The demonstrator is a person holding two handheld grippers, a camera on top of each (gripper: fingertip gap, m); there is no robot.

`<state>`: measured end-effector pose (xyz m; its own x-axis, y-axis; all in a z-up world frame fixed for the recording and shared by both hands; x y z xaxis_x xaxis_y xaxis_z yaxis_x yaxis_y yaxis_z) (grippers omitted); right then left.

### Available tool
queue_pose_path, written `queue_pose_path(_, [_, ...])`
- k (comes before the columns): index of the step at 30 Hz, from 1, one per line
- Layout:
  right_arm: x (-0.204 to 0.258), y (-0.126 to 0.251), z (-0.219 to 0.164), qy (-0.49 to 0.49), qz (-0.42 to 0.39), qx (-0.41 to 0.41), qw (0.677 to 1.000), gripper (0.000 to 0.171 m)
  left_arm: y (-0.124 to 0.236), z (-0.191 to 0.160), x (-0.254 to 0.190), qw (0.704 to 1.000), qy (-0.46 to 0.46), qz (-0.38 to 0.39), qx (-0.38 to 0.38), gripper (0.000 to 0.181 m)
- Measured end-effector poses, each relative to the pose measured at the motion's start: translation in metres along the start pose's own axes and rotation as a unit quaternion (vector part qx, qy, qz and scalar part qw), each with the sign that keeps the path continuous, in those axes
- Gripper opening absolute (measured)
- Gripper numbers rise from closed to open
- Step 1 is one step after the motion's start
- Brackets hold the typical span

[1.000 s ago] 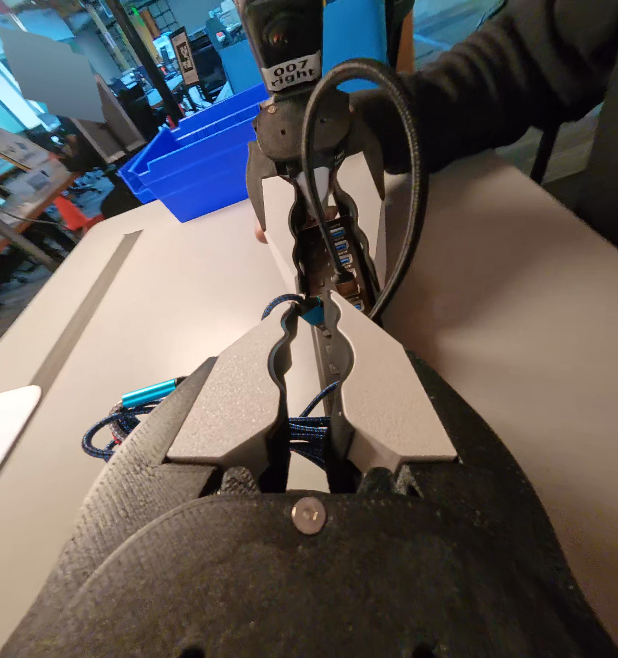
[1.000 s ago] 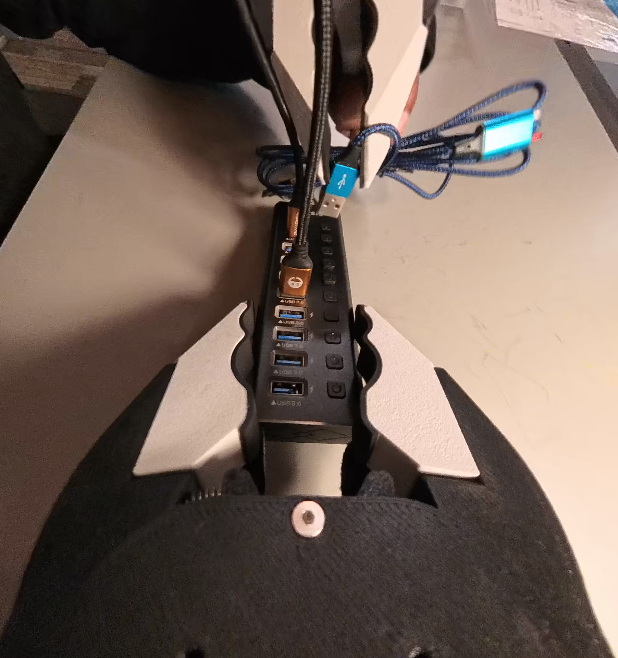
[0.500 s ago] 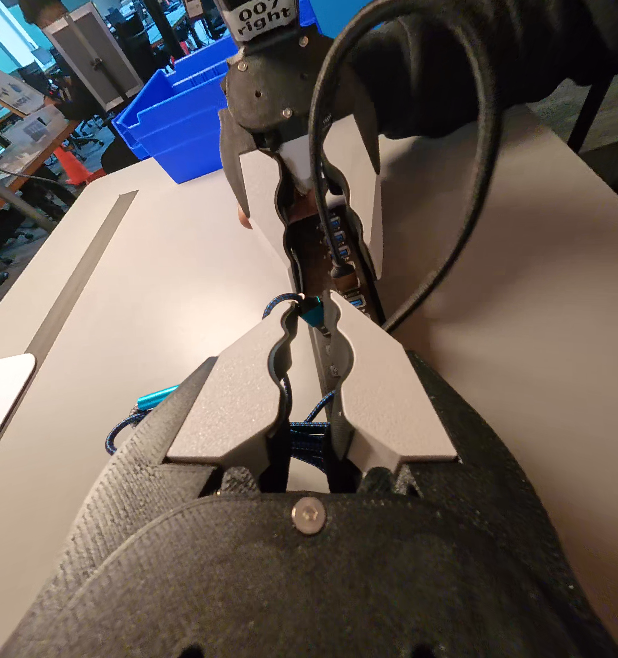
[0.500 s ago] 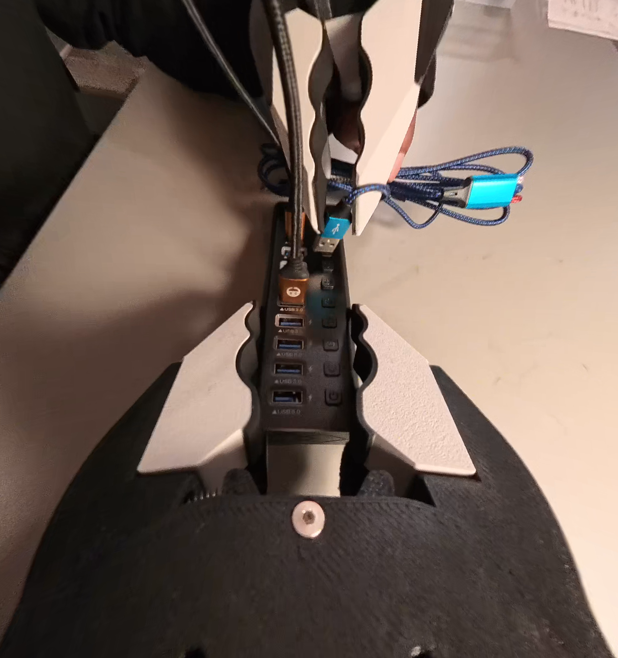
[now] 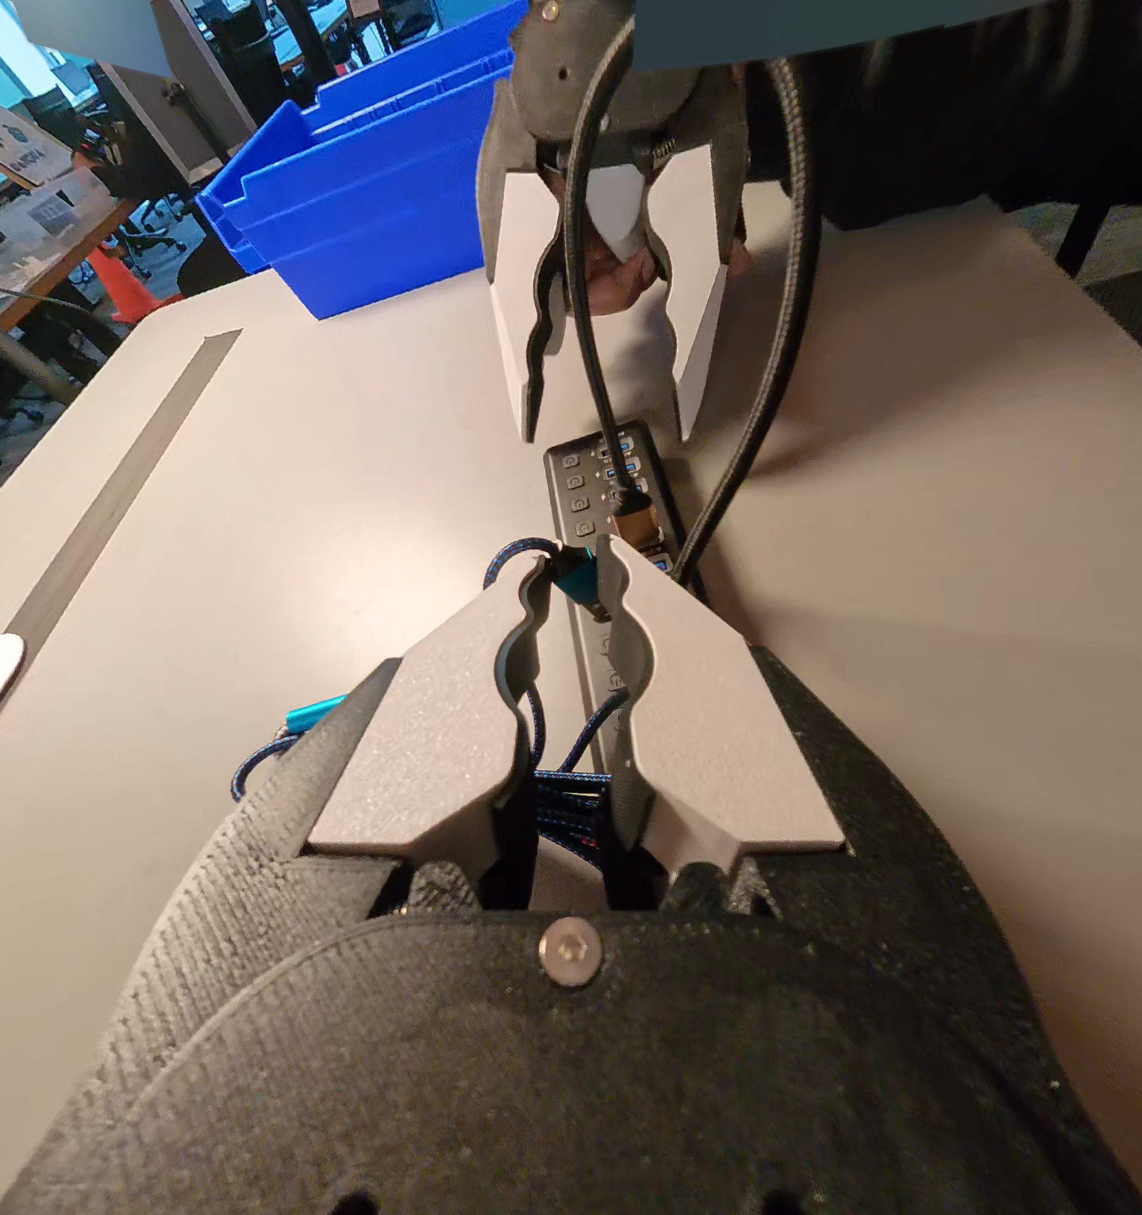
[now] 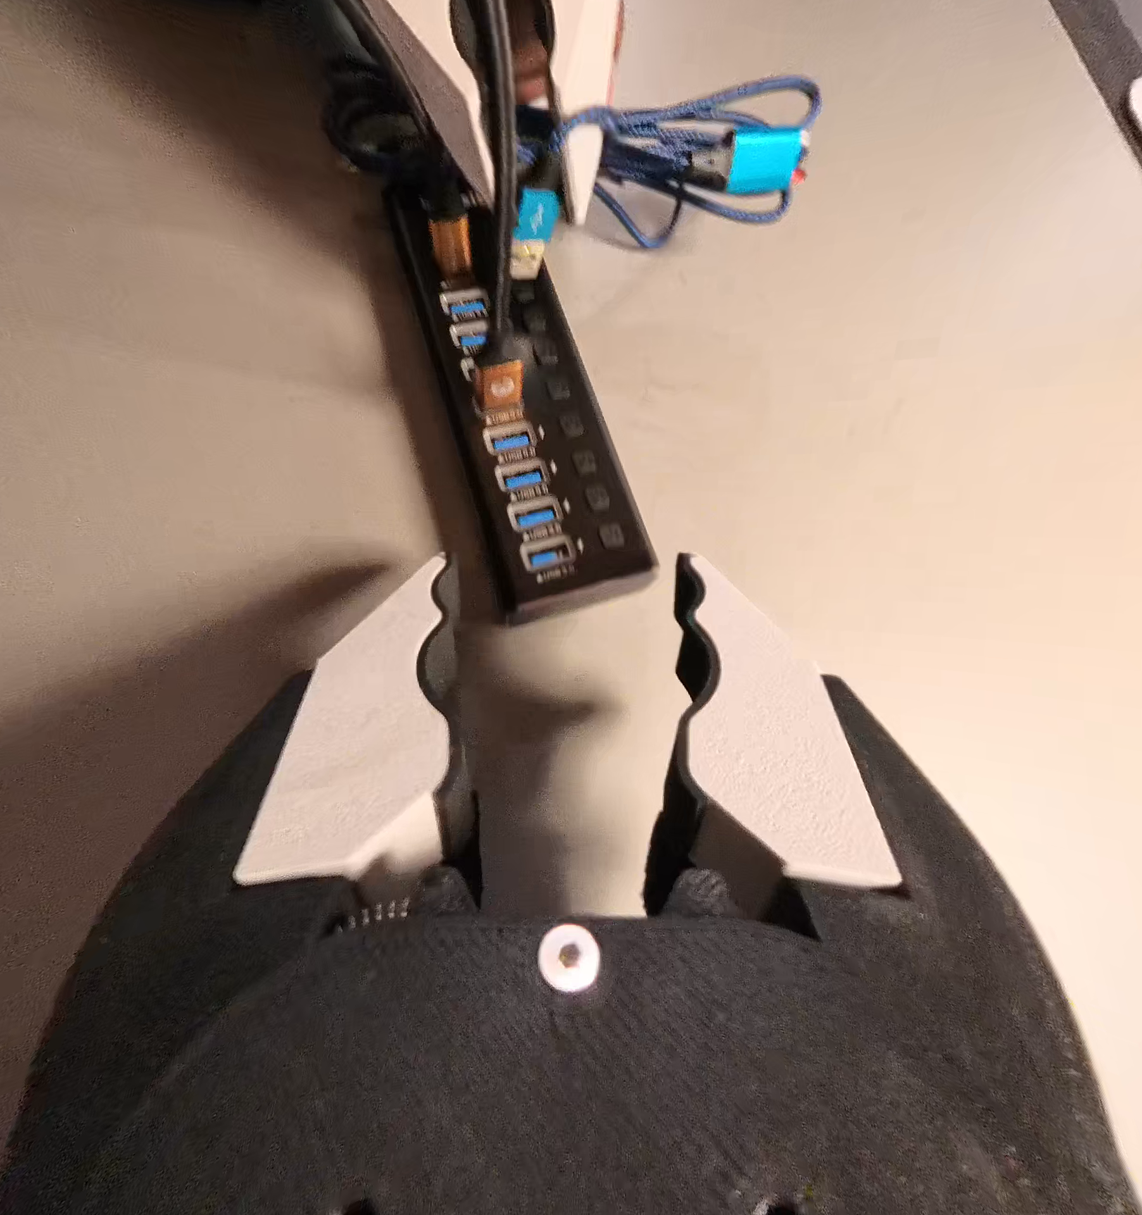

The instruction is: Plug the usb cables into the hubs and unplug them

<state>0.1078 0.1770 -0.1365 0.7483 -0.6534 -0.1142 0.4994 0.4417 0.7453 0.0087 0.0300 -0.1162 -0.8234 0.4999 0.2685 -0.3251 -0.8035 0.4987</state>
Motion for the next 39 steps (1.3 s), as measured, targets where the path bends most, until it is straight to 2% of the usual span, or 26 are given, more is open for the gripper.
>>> queue_pose_path(5, [-0.006,-0.013,-0.014,-0.027,0.018,0.032,0.999,0.071,-0.001,-0.002,0.000,1.000,0.006,-0.010,-0.015,0.018])
queue_pose_path(7, [-0.005,-0.022,-0.009,-0.029,0.046,0.031,0.998,0.073,0.000,-0.002,0.000,1.000,0.002,-0.004,-0.017,0.018])
queue_pose_path(12, [-0.003,-0.029,0.002,-0.016,0.050,0.033,0.998,0.064,0.002,-0.002,-0.002,0.999,-0.006,0.013,-0.029,0.018])
queue_pose_path(18, [0.006,-0.015,0.017,0.012,0.015,0.022,1.000,0.062,0.011,0.000,-0.001,0.997,0.001,0.021,-0.069,0.018])
queue_pose_path(22, [0.007,0.005,0.039,0.042,-0.010,0.005,0.999,0.061,0.027,0.001,0.009,0.991,0.052,0.027,-0.123,0.019])
queue_pose_path(25, [0.006,0.018,0.057,0.063,-0.011,0.010,0.998,0.061,0.040,0.000,0.011,0.985,0.083,-0.002,-0.150,0.022])
queue_pose_path(32, [-0.004,0.037,0.094,0.130,0.010,0.084,0.988,0.061,0.045,0.000,0.007,0.982,0.102,-0.027,-0.155,0.024])
queue_pose_path(39, [-0.007,0.039,0.140,0.212,0.035,0.184,0.959,0.061,0.037,0.002,0.003,0.966,0.197,-0.090,-0.144,0.032])
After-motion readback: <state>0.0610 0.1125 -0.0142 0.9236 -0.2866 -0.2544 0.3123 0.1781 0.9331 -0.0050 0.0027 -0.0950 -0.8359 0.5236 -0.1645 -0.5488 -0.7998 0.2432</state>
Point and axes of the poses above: each gripper's, where its closed fingertips meet, y back along the fingers, z out of its top, x = y × z across the jaws, the point moved 6 cm from there along y, back along the fingers, and after that the axes turned 7 degrees about x, right-handed, at the moved point
